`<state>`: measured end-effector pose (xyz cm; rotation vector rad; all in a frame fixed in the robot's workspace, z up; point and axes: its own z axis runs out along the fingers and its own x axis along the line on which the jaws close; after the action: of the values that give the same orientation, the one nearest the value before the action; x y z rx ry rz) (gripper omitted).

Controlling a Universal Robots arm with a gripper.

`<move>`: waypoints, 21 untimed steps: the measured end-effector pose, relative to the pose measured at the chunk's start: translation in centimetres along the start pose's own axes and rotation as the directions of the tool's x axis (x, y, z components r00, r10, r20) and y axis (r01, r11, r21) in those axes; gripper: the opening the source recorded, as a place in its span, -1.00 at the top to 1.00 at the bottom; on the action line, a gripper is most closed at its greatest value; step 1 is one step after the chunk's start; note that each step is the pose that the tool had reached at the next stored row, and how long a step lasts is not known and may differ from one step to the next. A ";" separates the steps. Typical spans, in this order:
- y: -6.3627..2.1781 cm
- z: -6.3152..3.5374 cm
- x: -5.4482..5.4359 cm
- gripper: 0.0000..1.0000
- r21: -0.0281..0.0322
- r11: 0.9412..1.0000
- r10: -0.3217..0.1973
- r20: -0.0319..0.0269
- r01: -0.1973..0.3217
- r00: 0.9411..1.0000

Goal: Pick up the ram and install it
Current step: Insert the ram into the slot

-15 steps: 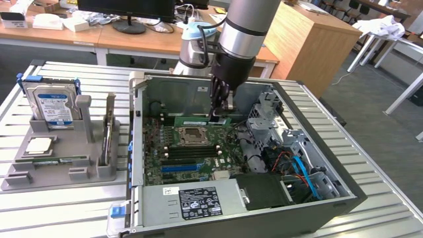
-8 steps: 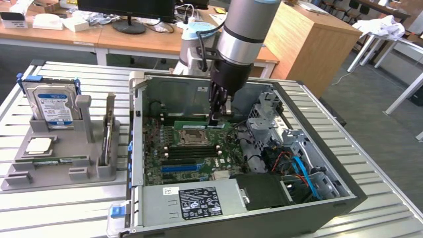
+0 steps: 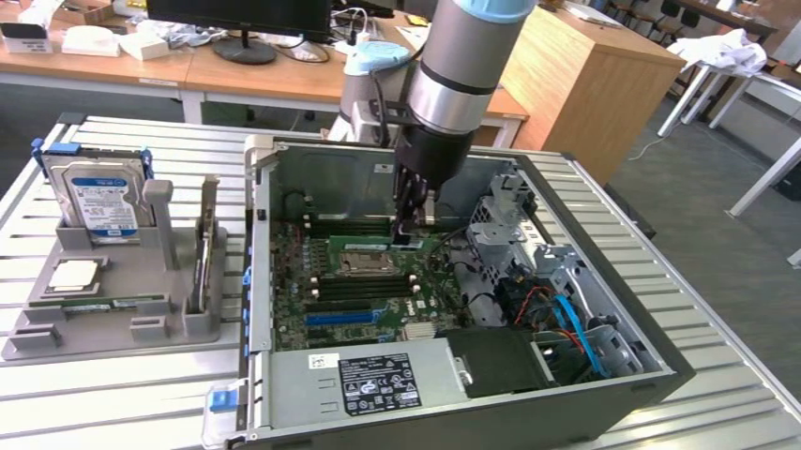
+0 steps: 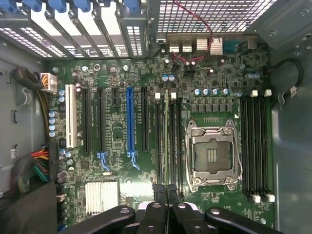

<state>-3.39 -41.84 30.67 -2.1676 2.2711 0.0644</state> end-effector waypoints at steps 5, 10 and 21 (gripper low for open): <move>-0.02 0.71 0.0 0.77 0.000 1.000 0.000 0.000 0.000 1.000; -0.04 1.27 0.0 0.77 0.000 1.000 0.000 0.000 0.000 1.000; -0.05 1.78 0.0 0.77 0.000 1.000 0.000 0.000 0.000 1.000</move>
<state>-3.39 -41.81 28.89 -2.1677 2.2712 0.0644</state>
